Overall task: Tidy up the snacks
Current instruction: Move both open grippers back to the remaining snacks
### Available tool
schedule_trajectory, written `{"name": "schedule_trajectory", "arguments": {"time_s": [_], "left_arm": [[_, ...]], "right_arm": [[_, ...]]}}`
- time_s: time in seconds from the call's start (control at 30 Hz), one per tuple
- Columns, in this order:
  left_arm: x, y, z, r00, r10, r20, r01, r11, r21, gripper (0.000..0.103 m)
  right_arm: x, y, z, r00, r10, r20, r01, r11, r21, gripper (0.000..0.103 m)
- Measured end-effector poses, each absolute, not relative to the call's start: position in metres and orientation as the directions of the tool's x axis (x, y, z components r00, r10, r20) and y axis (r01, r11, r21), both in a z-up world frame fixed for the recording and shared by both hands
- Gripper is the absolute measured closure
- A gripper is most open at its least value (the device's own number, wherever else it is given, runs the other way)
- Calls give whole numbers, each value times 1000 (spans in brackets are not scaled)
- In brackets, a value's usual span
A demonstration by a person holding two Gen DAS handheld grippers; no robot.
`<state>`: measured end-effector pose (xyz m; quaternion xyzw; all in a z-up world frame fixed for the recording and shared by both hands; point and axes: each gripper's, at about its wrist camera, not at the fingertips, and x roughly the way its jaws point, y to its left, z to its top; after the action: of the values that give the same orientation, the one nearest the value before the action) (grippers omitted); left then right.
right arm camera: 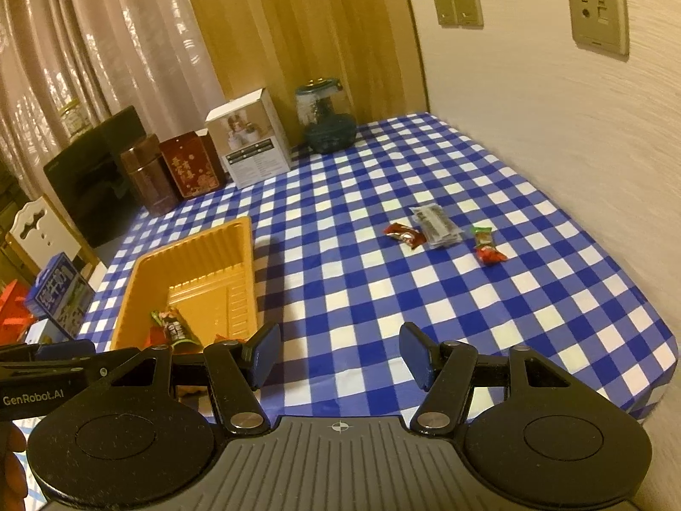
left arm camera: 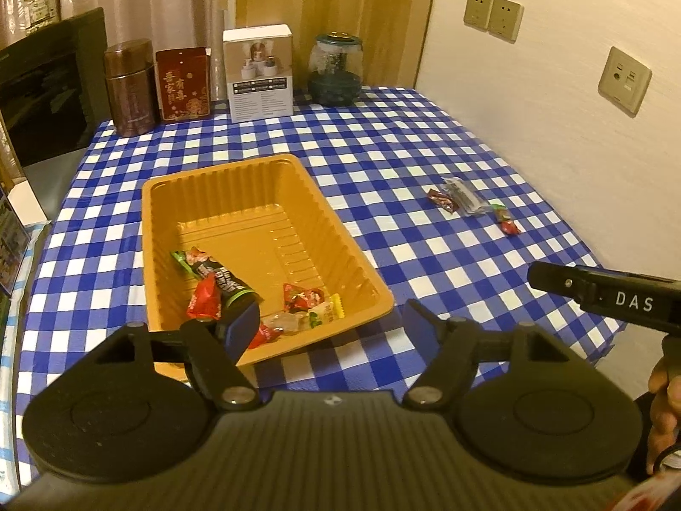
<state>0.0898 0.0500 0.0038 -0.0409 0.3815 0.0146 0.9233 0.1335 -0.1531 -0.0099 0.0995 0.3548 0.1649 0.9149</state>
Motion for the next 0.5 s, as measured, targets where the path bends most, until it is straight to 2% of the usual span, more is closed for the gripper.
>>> {"name": "schedule_trajectory", "arguments": {"time_s": [0.5], "left_arm": [[118,15,-2,698,-87,-711,28,995,-94,26]], "right_arm": [[143,-187,-15,723,307,-619,-151,945,292,41]]}}
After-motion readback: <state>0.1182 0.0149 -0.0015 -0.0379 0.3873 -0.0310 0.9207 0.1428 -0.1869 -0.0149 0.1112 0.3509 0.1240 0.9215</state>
